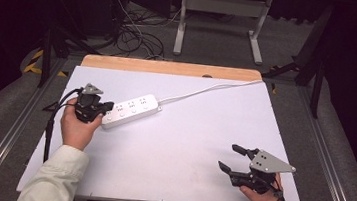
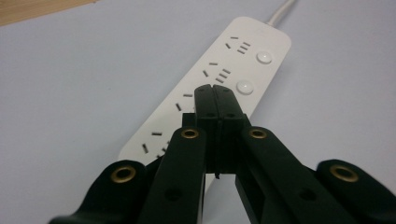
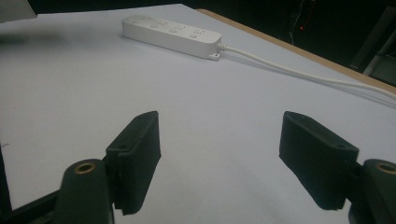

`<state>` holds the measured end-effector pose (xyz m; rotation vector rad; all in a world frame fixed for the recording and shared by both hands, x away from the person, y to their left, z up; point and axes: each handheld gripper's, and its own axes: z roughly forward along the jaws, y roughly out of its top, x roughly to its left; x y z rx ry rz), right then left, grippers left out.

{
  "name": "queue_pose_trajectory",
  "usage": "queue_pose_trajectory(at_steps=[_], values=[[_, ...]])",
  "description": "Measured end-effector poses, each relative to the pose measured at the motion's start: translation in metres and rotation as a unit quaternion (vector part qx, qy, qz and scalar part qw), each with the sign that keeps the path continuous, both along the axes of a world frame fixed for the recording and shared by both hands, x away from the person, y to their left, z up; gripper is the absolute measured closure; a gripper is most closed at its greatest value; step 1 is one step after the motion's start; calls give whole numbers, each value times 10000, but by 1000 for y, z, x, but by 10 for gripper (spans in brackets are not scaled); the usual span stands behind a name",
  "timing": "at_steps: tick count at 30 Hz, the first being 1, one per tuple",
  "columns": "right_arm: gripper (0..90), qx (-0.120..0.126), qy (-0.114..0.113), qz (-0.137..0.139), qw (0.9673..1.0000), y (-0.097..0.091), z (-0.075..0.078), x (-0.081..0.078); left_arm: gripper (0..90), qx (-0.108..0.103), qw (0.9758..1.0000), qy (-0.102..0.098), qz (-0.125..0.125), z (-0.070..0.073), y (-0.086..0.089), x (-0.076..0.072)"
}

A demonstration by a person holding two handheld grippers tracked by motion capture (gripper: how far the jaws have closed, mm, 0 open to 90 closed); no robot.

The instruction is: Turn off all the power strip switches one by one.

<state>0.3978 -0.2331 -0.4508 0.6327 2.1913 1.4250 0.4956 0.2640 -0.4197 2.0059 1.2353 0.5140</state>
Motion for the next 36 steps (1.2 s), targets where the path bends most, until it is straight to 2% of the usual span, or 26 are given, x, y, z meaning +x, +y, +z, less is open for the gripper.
queue_pose_trajectory(at_steps=[6, 9, 12, 19, 25, 36], values=[[298, 0, 24, 3, 10000, 1, 0, 0, 900, 145, 9997, 15, -174, -4, -18, 9], [298, -9, 20, 7, 10000, 1, -1, 0, 900, 163, 9997, 68, -169, -9, -22, 13], [298, -19, 21, 12, 10000, 0, -1, 1, 900, 132, 9997, 152, -119, -13, -22, 16], [298, -23, 19, 12, 10000, 0, -1, 1, 900, 299, 9991, 275, -85, -24, -23, 24], [298, -38, 24, 12, 10000, 0, -1, 1, 900, 274, 9989, 373, -38, -28, -24, 26], [298, -33, 30, 14, 10000, 0, -1, 1, 900, 363, 9980, 512, -26, -30, -24, 27]])
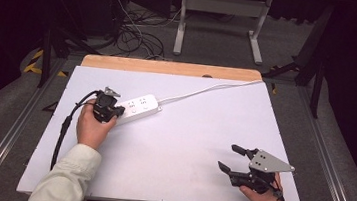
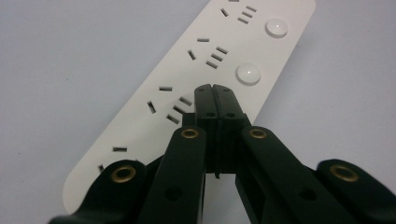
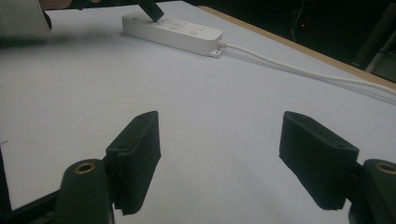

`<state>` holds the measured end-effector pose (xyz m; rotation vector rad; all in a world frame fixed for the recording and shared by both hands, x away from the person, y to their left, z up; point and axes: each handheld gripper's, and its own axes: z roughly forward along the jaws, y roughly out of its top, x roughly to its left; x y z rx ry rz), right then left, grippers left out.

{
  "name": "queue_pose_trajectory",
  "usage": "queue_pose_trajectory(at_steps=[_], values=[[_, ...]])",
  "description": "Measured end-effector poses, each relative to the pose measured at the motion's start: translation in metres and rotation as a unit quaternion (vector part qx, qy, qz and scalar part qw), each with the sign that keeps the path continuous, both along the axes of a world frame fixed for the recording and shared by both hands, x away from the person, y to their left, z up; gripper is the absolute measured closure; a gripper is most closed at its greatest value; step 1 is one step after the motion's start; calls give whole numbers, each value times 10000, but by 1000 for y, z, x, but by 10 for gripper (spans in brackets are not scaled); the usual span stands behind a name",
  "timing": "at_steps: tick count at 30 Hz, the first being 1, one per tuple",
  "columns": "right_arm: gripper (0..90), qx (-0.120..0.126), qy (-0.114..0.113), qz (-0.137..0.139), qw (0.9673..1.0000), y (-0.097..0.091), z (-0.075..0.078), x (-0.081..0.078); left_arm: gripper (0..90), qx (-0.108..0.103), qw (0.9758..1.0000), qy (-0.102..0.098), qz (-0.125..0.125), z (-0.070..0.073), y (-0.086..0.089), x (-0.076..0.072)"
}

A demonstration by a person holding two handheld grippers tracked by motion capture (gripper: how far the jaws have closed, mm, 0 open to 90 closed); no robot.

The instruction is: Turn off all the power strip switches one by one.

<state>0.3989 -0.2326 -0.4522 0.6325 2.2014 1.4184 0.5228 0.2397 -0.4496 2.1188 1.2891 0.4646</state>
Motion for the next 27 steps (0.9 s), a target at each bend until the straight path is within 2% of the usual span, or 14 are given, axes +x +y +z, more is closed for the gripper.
queue_pose_trajectory(at_steps=[16, 19, 22, 27], values=[[298, 1, -7, 18, 10000, 0, 0, -1, 900, 22, 10000, 33, -51, -3, 0, 1], [298, 4, -12, 23, 10000, -1, 1, -1, 900, 87, 10000, 0, -24, -2, -2, 0], [298, 26, -13, 21, 10000, -1, 1, -1, 900, 42, 10000, 25, -20, -3, -1, 1], [298, -7, -14, 41, 10000, -1, 1, -1, 900, 50, 10000, -39, 7, -4, -1, -1]])
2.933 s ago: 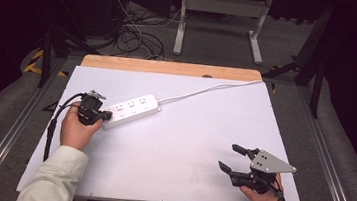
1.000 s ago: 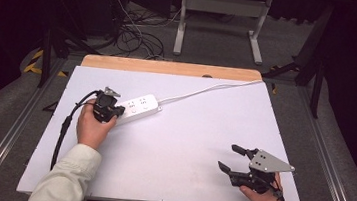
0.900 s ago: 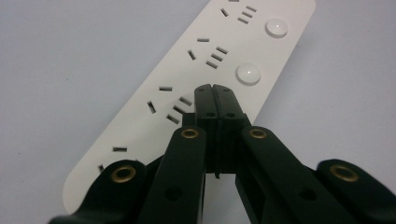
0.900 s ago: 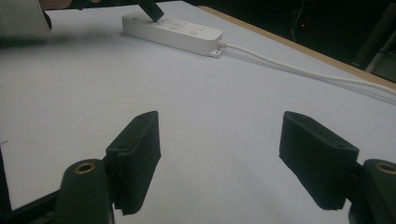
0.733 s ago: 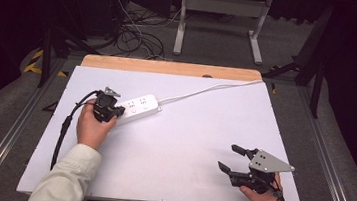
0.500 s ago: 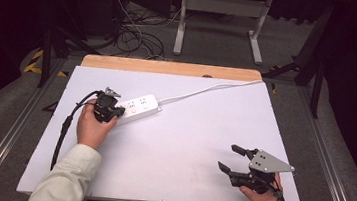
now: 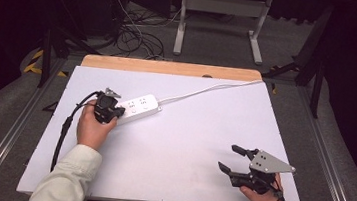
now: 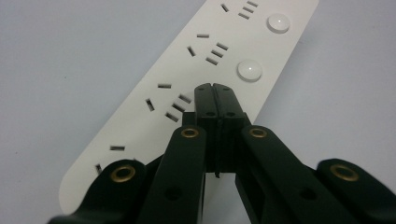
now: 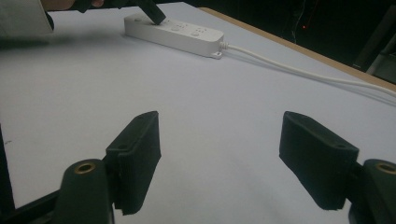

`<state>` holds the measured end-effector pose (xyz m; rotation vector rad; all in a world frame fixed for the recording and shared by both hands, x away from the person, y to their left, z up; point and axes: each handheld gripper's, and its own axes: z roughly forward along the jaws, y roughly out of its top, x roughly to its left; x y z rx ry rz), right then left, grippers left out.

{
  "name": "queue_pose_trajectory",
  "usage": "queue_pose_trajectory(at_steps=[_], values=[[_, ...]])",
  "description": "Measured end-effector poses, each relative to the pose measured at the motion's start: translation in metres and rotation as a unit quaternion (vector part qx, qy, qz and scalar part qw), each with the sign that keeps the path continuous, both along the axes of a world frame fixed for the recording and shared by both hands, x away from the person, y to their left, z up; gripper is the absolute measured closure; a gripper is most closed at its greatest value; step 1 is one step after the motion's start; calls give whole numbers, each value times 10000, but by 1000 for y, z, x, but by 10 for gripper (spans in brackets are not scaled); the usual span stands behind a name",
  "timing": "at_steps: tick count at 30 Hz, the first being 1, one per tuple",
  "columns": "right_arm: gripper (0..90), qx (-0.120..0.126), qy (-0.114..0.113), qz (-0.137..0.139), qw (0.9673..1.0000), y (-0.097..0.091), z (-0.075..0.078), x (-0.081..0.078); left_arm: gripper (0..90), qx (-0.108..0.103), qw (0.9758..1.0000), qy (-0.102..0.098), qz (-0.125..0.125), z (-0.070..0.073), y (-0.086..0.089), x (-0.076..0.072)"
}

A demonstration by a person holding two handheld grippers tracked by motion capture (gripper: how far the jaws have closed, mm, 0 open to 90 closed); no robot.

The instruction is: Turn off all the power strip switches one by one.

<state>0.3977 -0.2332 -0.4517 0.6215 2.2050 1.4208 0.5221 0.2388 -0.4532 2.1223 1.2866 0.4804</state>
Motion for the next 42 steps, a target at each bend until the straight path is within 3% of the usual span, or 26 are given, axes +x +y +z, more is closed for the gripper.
queue_pose_trajectory(at_steps=[4, 11, 13, 18, 21, 23, 25, 30, 34, 42], values=[[298, -4, 2, -1, 10000, 0, 0, 0, 900, -96, 9999, 32, 15, -1, 1, 0], [298, 1, 3, -4, 10000, 1, 0, 0, 900, -29, 10000, -29, 9, -1, 1, -1], [298, 5, 7, -7, 10000, 0, 0, 0, 900, -92, 10000, 3, 28, -1, 1, 0], [298, -2, 9, -7, 10000, 0, 0, 0, 900, 29, 10000, -36, 18, -2, -1, -1], [298, 15, 24, -17, 10000, 1, 0, 0, 900, -152, 9999, -1, 36, -3, 3, 0], [298, -2, 13, -10, 10000, 0, 0, 0, 900, -214, 9997, -69, 69, -3, 4, -3], [298, 4, 16, -21, 10000, 0, 0, 0, 900, -107, 9996, -251, 102, 0, 2, -5], [298, 32, 19, -23, 10000, -1, 0, 1, 900, -308, 9981, -535, 11, 18, 1, -11], [298, 19, 43, -28, 10000, 0, -1, 1, 900, -361, 9973, -637, -12, 25, 0, -14], [298, 1, 25, -17, 10000, 0, -1, 1, 900, -519, 9965, -657, -60, 26, 0, -11]])
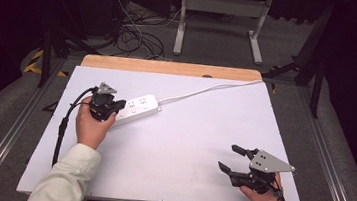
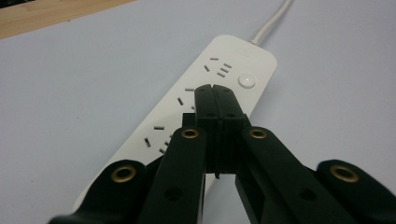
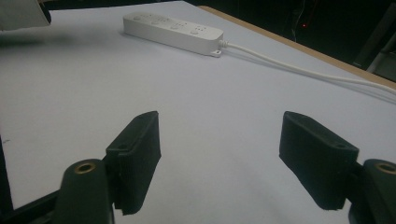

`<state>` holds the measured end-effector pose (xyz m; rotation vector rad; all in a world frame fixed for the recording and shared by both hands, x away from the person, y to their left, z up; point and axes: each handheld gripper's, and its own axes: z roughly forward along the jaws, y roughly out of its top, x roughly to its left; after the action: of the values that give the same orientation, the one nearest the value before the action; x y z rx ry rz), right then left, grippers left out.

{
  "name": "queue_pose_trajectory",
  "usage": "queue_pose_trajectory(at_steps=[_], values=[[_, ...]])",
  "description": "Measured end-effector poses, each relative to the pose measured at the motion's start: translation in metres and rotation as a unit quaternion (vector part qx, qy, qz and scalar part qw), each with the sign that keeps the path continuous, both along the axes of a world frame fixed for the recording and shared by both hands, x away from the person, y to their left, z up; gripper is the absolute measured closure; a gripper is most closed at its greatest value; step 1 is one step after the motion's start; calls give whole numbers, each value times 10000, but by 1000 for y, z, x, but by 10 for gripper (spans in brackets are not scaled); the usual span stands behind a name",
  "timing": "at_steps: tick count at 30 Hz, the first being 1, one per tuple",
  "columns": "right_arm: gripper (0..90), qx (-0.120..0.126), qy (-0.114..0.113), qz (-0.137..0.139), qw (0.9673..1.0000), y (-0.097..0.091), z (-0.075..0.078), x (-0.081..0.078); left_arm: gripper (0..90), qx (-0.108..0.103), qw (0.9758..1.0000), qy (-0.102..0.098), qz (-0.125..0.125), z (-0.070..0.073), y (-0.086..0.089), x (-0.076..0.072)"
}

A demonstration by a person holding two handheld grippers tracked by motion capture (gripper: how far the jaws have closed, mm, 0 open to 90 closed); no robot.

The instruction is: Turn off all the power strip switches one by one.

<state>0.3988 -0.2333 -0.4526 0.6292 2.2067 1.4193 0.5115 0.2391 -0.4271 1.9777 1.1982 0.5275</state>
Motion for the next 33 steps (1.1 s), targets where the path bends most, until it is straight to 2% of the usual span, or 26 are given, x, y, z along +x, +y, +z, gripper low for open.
queue_pose_trajectory(at_steps=[5, 11, 13, 24, 32, 33], values=[[298, -16, 8, 5, 10000, 1, 0, 0, 900, -37, 10000, 10, -86, 2, -8, 6], [298, -11, 11, 4, 10000, 0, -1, 0, 900, 8, 9998, 101, -159, -5, -20, 15], [298, -9, 18, 3, 10000, 0, 0, 0, 900, -18, 9998, 143, -160, -7, -21, 17], [298, -15, 15, 8, 10000, 0, -1, 0, 900, 234, 9990, 362, -113, -24, -27, 26], [298, -9, 9, 17, 10000, -1, -1, 0, 900, 244, 9986, 462, -90, -28, -28, 28], [298, -7, 10, 17, 10000, -1, -1, 0, 900, 195, 9986, 493, -78, -28, -29, 28]])
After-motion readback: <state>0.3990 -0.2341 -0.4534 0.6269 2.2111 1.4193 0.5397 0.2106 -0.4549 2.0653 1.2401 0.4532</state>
